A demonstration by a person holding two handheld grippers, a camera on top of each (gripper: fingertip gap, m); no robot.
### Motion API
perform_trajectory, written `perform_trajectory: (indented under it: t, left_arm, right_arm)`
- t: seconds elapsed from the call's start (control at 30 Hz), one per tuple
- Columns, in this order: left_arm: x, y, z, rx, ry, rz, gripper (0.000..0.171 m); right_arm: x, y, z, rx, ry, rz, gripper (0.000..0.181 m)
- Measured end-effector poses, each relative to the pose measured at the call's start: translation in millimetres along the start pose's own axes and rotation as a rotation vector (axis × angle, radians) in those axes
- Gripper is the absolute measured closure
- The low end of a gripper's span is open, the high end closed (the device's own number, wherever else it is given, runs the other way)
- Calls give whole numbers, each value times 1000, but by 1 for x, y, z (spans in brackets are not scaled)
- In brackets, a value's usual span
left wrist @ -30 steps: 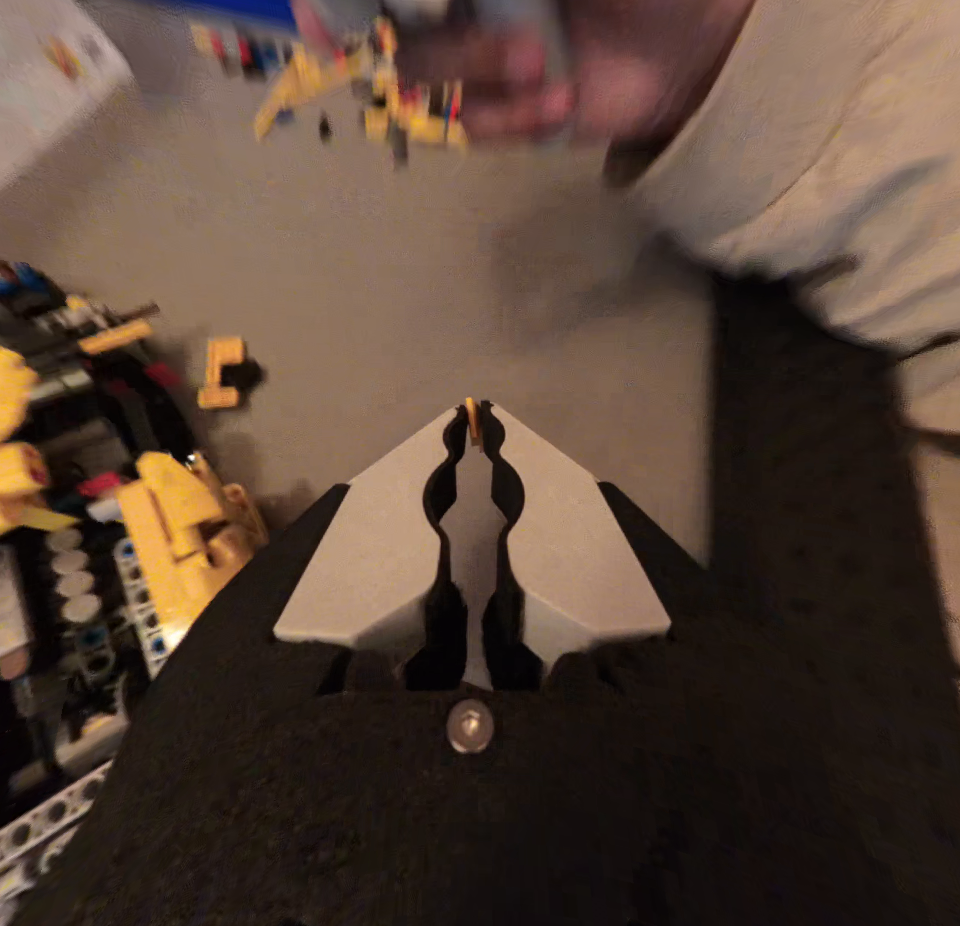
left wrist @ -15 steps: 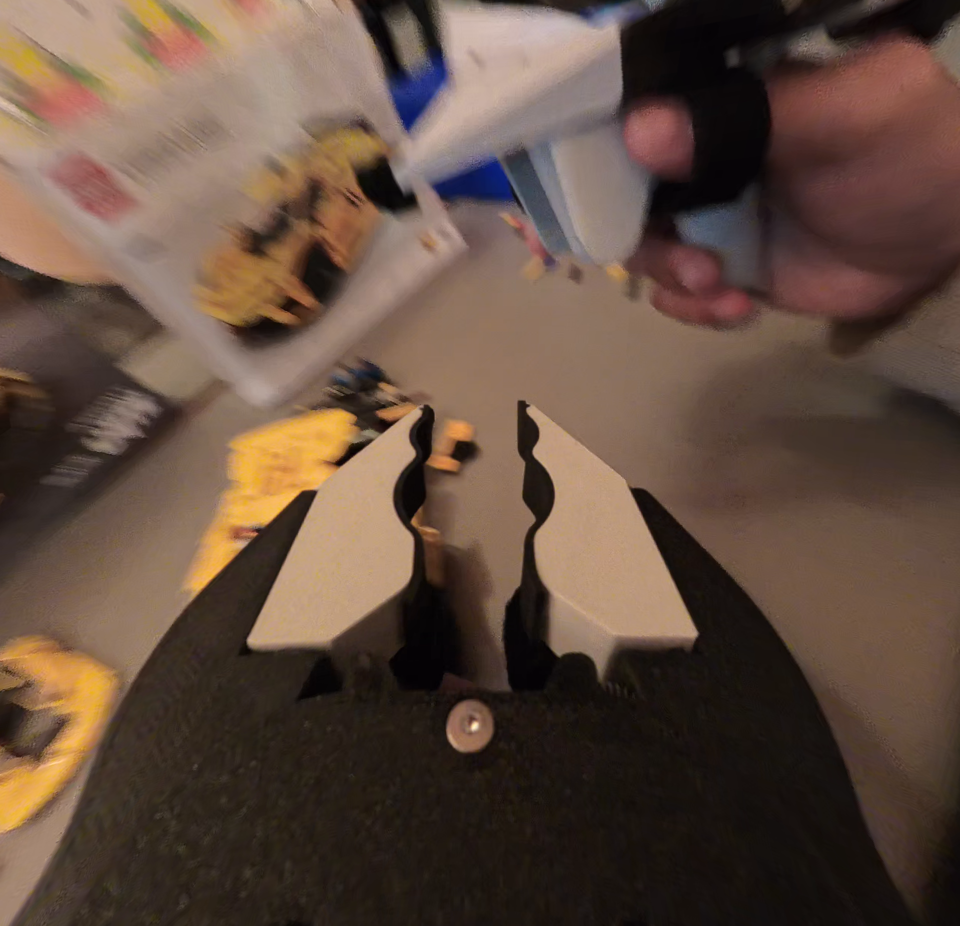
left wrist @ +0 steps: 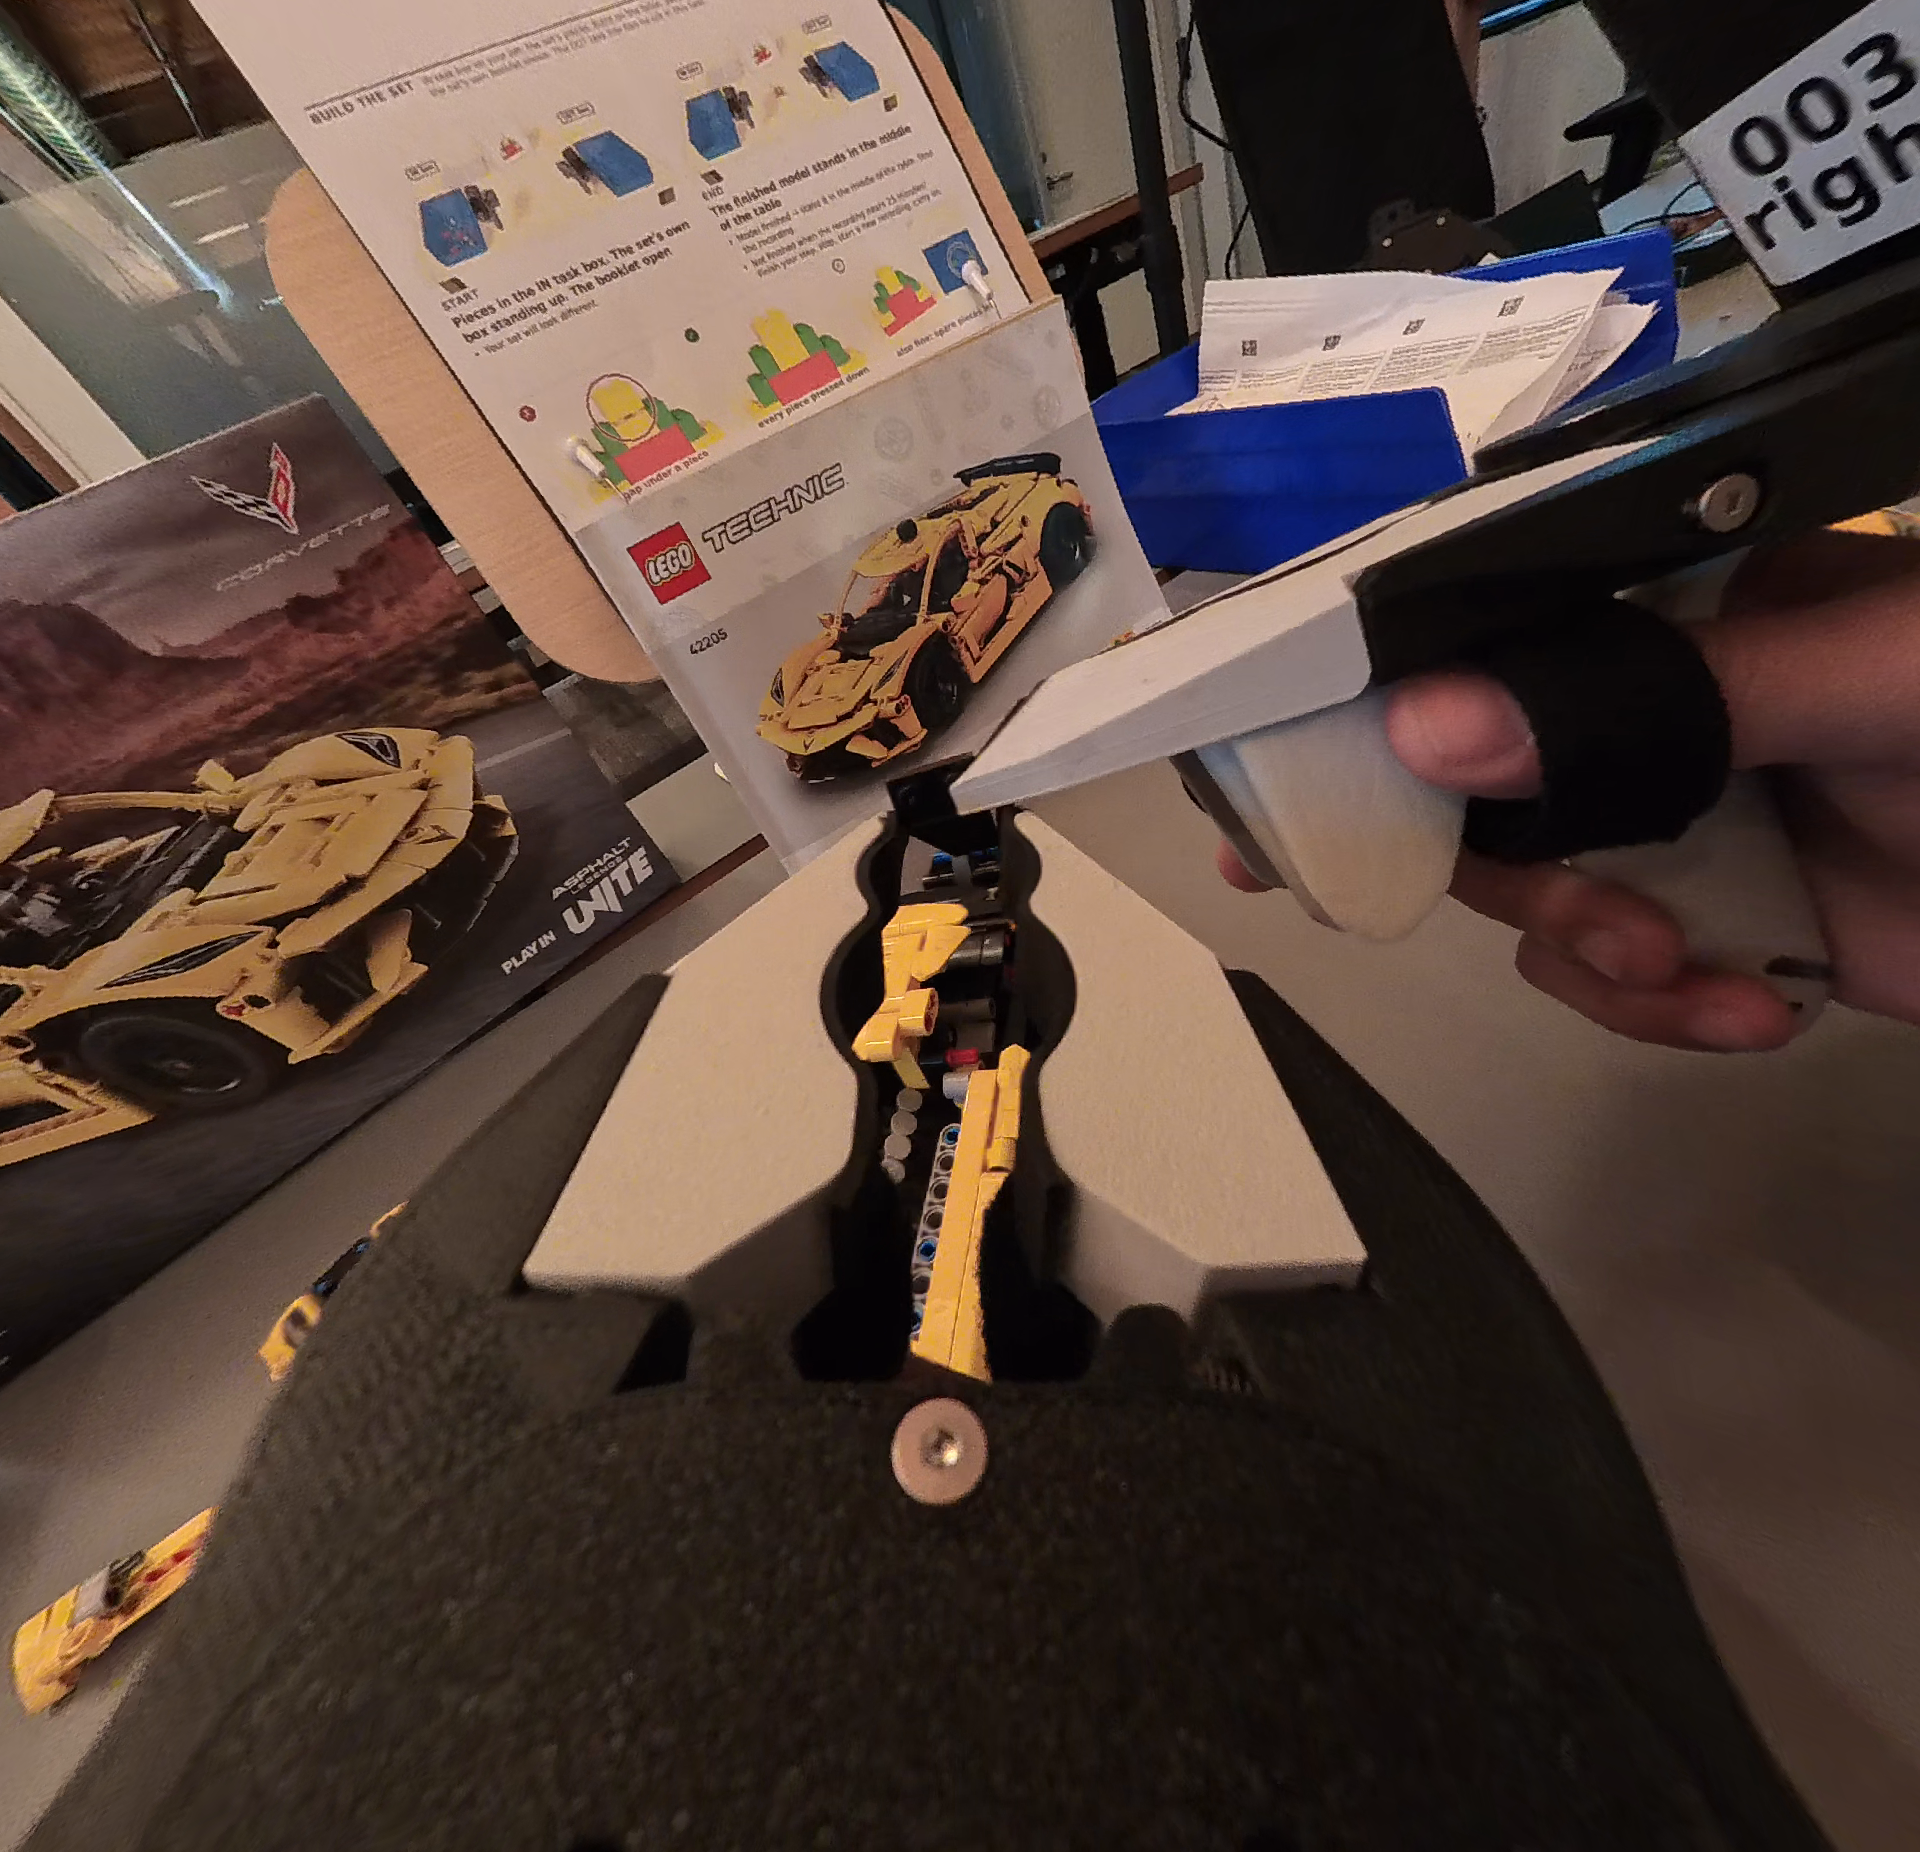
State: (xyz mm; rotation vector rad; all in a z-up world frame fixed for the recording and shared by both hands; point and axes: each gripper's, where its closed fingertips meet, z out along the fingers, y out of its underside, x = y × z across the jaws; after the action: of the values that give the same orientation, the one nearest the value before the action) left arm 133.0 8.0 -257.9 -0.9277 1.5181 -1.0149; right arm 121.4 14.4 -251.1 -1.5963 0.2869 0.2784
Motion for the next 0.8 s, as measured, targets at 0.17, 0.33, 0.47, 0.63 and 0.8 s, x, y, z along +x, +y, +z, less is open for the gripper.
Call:
perform_trajectory:
  t: [0.17,0.33,0.47,0.63,0.8]
  left_arm:
    - [0,6,1,-32,-1,62,158]
    - [4,2,-1,-17,-23,244,159]
    - [7,-2,-3,1,-38,324,163]
    - [7,-7,-7,37,-128,489,171]
    - [11,-6,-5,34,-92,432,171]
  right_arm:
    - [3,4,1,-19,49,-58,177]
    - [0,2,0,1,-48,133,176]
    - [-3,-1,-4,2,-149,308,176]
    - [-1,-8,-5,69,-230,537,178]
    - [15,-6,-12,73,-168,531,178]
